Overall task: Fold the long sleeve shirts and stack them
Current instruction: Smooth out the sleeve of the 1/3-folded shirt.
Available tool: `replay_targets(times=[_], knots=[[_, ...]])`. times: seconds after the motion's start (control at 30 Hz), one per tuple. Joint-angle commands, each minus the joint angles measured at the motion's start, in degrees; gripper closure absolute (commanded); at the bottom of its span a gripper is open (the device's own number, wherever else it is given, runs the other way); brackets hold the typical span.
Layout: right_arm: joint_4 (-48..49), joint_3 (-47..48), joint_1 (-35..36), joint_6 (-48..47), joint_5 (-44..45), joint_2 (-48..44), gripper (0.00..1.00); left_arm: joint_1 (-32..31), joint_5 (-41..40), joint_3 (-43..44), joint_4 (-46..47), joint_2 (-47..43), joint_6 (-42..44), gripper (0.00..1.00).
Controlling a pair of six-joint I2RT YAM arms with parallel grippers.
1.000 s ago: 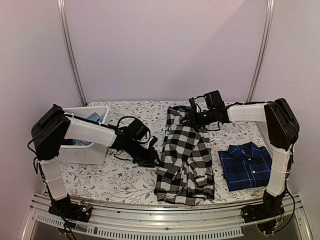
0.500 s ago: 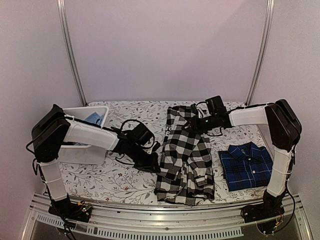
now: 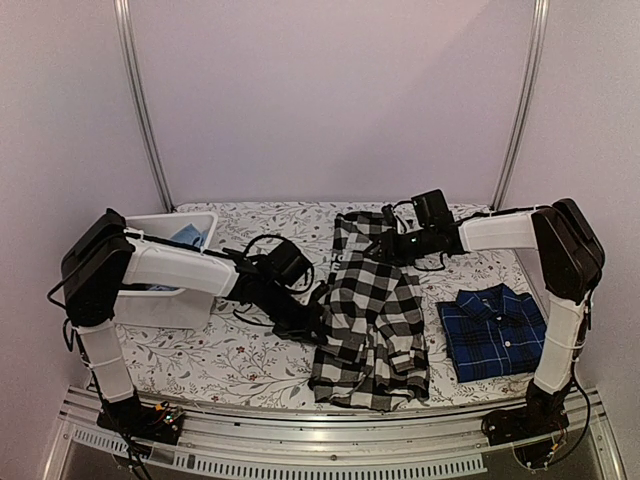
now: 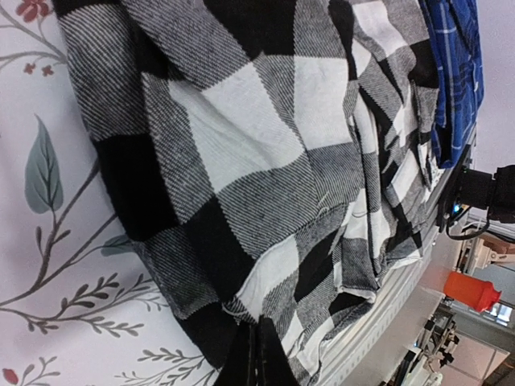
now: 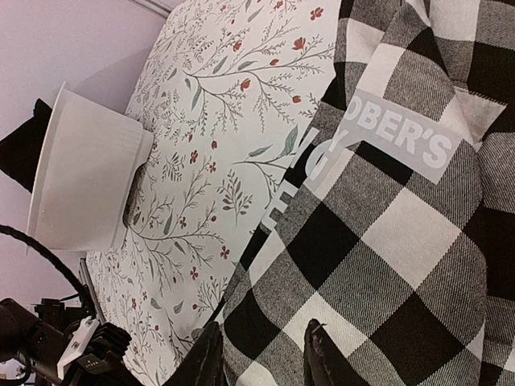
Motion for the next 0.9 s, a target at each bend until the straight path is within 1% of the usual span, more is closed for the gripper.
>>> replay_targets(times=[0.0, 0.17, 0.27, 0.63, 0.87], knots=[[0.8, 3.0, -0.3, 0.2, -0.1, 1.0, 0.67, -1.0, 2.6, -0.8, 0.5, 0.2, -0.1, 1.0], [2.5, 5.8, -0.4, 1.5, -1.0, 4.5, 0.7, -1.0, 2.3, -1.4, 1.0, 1.7, -0.3, 1.0], [2.6, 8.1, -0.8, 2.0, -1.7, 7.2, 0.72, -1.0, 2.0, -1.5, 0.9, 1.8, -0.4, 0.96], [2.7, 12.4, -5.1, 3.4, -2.9, 18.2, 0.76, -1.2, 1.4, -1.9, -0.3, 0.6, 0.0, 0.92], [1.6, 13.1, -5.7, 2.4, -2.1, 20.0, 0.77, -1.6, 1.3, -3.2, -2.3, -1.6, 0.8, 0.92]])
